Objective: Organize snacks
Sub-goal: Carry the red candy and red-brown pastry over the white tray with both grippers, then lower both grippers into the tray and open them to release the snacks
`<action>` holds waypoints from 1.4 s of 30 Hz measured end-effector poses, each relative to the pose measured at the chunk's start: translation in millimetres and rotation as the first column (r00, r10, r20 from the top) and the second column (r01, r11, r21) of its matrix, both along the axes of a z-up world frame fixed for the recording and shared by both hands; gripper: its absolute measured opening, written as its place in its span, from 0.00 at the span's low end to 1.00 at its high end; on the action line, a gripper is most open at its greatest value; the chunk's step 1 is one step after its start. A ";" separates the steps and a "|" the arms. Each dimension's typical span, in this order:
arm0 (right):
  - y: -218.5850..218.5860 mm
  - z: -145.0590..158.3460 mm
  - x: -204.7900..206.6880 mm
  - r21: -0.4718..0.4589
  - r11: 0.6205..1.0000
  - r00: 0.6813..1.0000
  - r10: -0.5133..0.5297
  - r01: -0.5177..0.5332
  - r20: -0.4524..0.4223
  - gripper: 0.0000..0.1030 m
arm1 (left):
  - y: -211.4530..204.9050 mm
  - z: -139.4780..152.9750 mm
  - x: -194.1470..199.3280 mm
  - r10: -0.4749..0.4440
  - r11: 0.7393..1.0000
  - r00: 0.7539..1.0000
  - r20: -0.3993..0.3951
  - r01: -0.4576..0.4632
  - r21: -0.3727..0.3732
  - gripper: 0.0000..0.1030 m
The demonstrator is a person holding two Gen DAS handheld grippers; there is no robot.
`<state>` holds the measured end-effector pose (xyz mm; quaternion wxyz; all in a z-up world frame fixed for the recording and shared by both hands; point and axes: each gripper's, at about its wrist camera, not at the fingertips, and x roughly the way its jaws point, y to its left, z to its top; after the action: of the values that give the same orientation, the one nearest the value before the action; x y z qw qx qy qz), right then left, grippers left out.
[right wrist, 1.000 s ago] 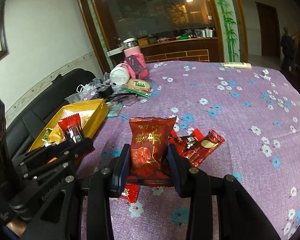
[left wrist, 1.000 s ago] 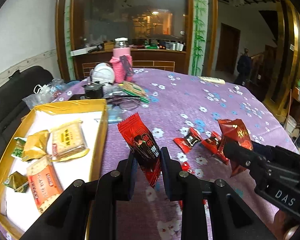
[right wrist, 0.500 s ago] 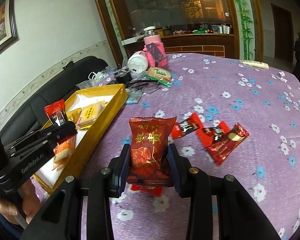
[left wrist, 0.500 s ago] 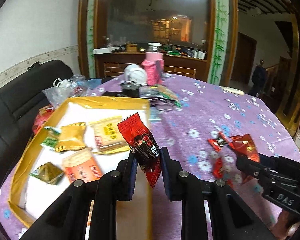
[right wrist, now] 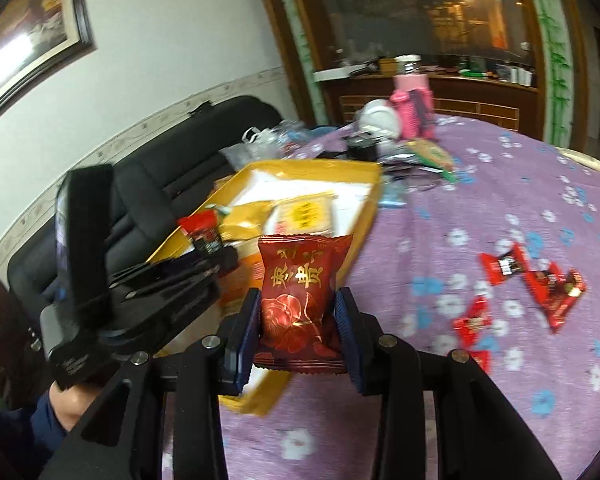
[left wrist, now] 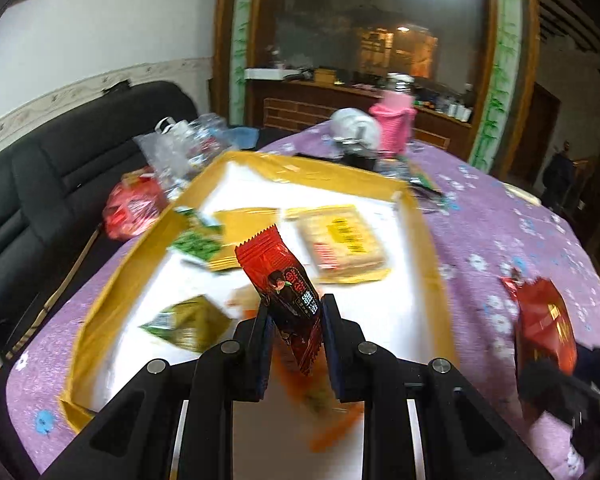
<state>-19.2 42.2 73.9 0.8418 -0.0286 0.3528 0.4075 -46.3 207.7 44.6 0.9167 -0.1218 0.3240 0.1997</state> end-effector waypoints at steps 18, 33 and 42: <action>49.3 -45.1 -27.0 -0.097 0.987 0.992 0.125 -0.127 -0.026 0.36 | 41.9 -22.6 1.1 0.009 0.990 0.999 -0.041 -0.014 -0.140 0.23; 51.9 -42.7 -32.4 -0.084 0.982 0.986 0.164 -0.166 -0.032 0.51 | 42.1 -24.6 4.6 -0.004 0.986 0.999 -0.043 -0.004 -0.169 0.51; 48.9 -38.9 -37.8 -0.072 0.983 0.986 0.166 -0.166 -0.011 0.59 | 41.8 -21.1 0.1 0.003 0.987 1.000 -0.017 -0.006 -0.159 0.61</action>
<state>-57.0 91.1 35.0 0.8024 -0.0874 0.3659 0.4633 -46.1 249.5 23.6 0.9008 -0.1934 0.3464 0.1764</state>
